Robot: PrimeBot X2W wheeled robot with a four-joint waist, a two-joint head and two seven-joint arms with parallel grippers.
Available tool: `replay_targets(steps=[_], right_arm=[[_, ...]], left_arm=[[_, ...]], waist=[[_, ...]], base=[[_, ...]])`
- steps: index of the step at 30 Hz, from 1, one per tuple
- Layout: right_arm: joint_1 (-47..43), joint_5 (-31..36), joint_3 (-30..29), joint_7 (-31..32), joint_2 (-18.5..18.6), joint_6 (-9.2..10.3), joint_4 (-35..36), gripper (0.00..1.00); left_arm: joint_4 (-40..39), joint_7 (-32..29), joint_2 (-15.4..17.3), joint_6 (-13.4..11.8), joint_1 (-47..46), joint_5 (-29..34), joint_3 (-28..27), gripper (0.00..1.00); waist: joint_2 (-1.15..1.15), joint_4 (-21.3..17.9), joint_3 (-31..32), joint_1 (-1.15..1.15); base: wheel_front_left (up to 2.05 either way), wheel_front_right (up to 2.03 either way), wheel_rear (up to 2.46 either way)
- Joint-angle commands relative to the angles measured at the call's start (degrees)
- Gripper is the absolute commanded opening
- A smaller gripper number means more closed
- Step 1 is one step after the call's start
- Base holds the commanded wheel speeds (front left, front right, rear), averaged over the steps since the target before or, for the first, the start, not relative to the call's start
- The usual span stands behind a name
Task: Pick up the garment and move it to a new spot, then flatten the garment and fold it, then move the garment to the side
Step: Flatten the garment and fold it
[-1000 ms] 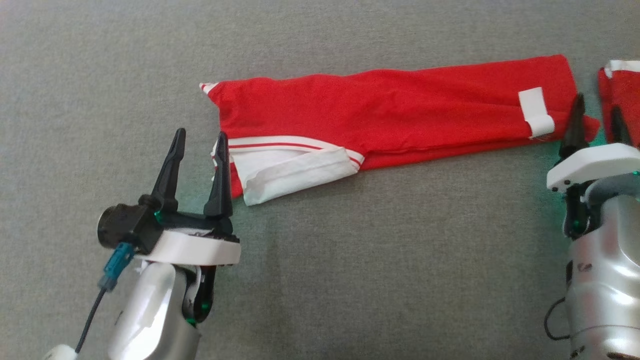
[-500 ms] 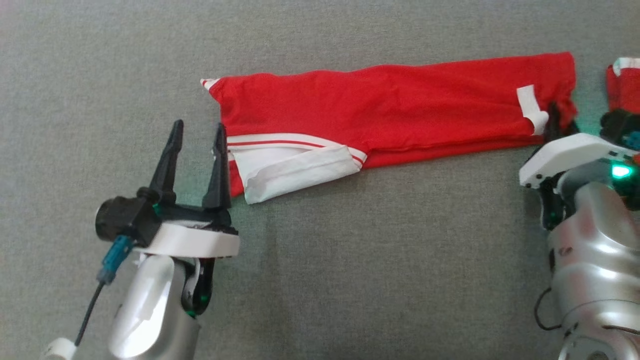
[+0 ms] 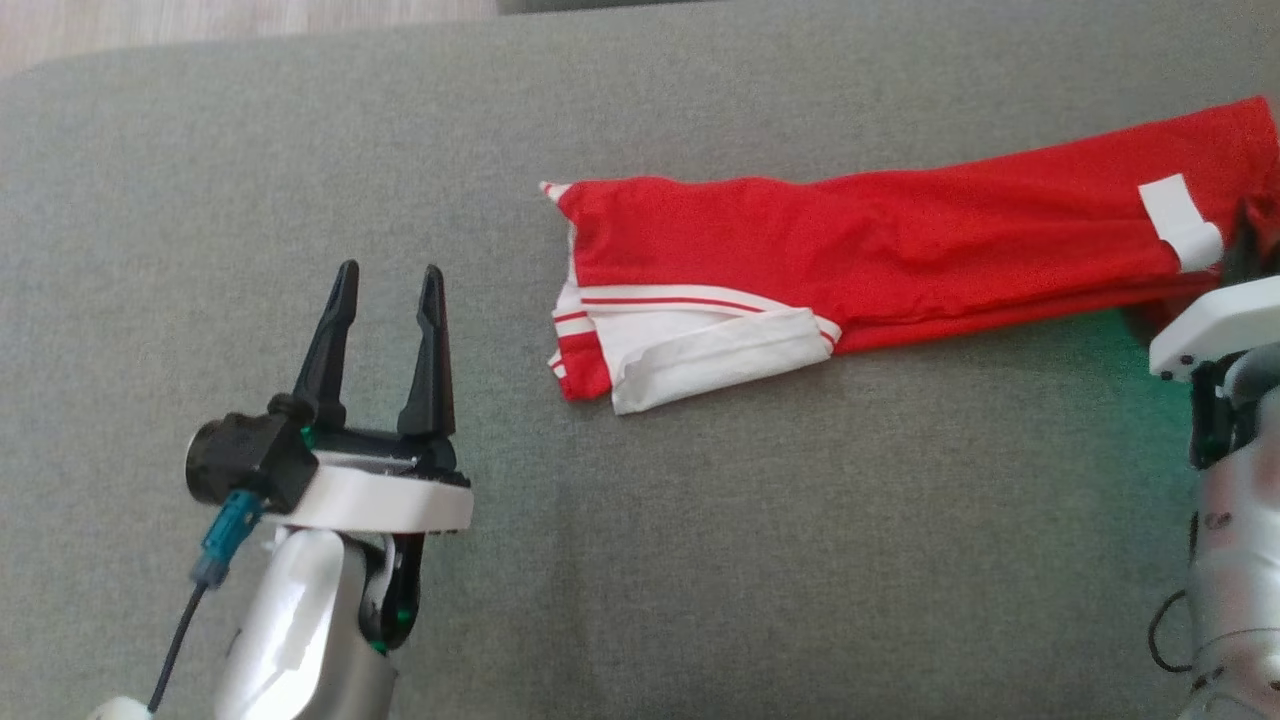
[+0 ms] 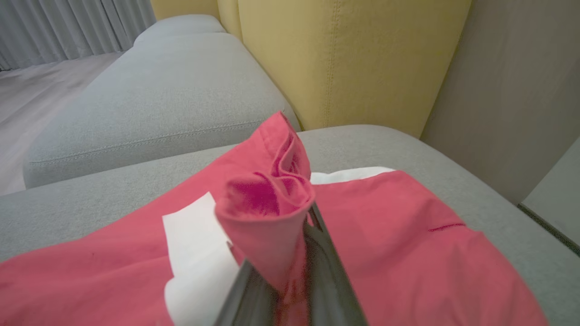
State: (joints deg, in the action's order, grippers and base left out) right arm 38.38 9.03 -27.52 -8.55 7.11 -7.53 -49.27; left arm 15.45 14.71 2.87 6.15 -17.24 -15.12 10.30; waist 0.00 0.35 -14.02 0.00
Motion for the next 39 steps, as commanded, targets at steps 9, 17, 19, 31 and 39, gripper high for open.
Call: replay_targets(steps=[9,17,19,31,39], right_arm=[[-1.62,-3.71,8.28,2.15,-2.82,0.04,9.44,0.00],[-4.15,-15.64,23.60,3.28,-4.20,0.04,13.66,0.00],[-4.76,-20.63,29.08,3.26,-4.21,0.04,14.67,0.00],[-3.54,-37.77,52.69,-1.43,-4.23,0.04,11.41,0.00],[-0.68,-42.57,60.82,-3.53,-4.23,0.04,5.20,0.00]], left_arm=[[-2.22,0.29,0.14,0.52,1.25,0.31,-1.83,1.00],[-2.98,0.29,0.07,0.26,2.14,0.19,-1.36,1.00],[-3.11,0.29,0.06,0.21,2.28,0.15,-1.17,1.00],[-3.66,0.29,0.02,0.00,0.79,-0.21,0.24,1.00],[-3.51,0.29,0.01,-0.37,-0.69,-1.39,2.07,1.00]], waist=[[0.00,-0.14,4.95,0.00],[0.00,2.90,7.91,0.00],[0.00,3.71,8.18,0.00],[0.00,8.60,5.24,0.00],[0.00,11.48,3.05,0.00]], base=[[0.00,0.00,0.00],[0.00,0.00,0.00],[0.00,0.00,0.00],[0.00,0.00,0.00],[0.00,0.00,0.00]])
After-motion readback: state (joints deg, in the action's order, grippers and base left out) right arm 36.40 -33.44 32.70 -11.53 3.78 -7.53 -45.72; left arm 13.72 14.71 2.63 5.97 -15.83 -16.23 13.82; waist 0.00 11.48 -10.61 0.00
